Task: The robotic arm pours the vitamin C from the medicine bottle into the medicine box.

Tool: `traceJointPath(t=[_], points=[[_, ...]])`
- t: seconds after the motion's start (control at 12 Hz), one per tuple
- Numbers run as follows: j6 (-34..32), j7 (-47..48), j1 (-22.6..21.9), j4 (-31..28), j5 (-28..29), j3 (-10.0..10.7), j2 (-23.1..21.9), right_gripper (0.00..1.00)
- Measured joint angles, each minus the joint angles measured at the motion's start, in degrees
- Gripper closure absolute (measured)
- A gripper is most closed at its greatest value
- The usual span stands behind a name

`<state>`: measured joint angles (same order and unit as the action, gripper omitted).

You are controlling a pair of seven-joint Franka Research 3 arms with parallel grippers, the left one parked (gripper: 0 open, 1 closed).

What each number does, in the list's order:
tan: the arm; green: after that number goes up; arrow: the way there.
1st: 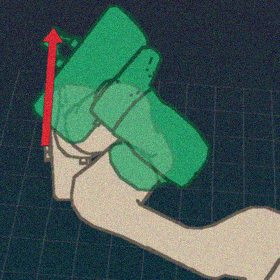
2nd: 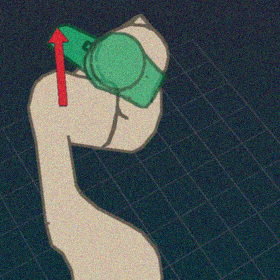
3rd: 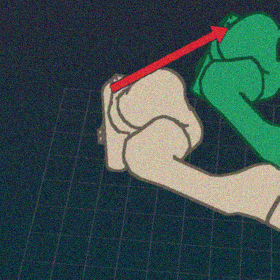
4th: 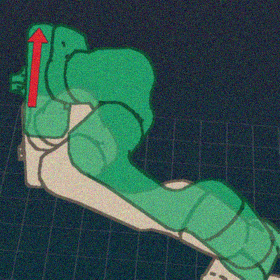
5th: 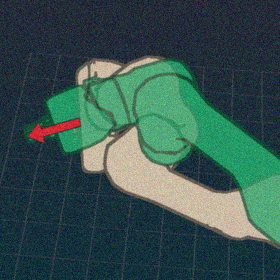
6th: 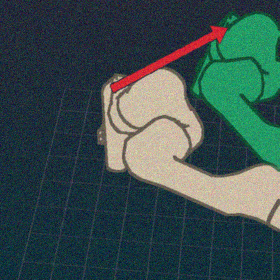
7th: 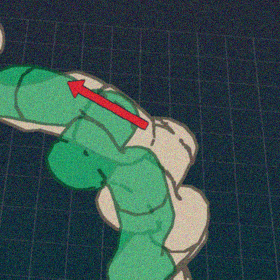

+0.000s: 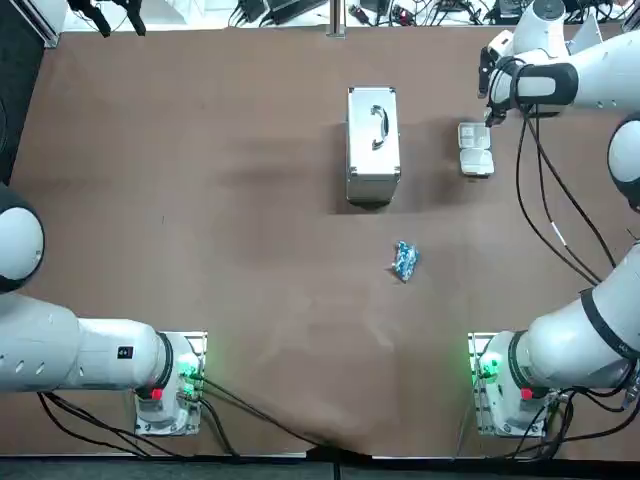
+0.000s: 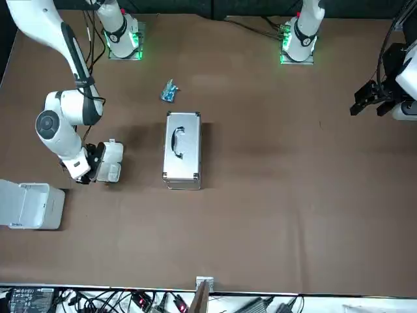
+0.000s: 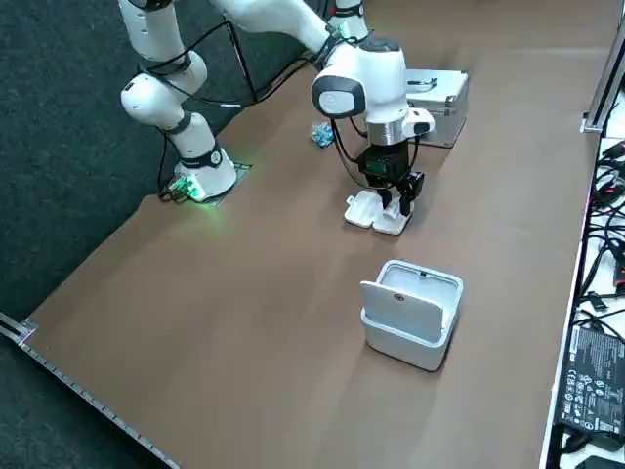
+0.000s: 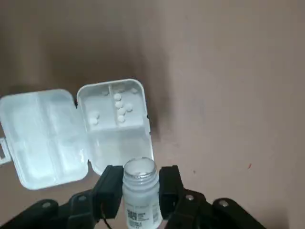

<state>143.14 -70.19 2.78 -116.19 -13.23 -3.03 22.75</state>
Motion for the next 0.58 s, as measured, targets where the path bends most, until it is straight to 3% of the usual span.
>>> traceJointPath(t=[0.58], points=[[-1.00,0.18,-1.05,-0.68,-9.52,-1.09,0.21,0.57]])
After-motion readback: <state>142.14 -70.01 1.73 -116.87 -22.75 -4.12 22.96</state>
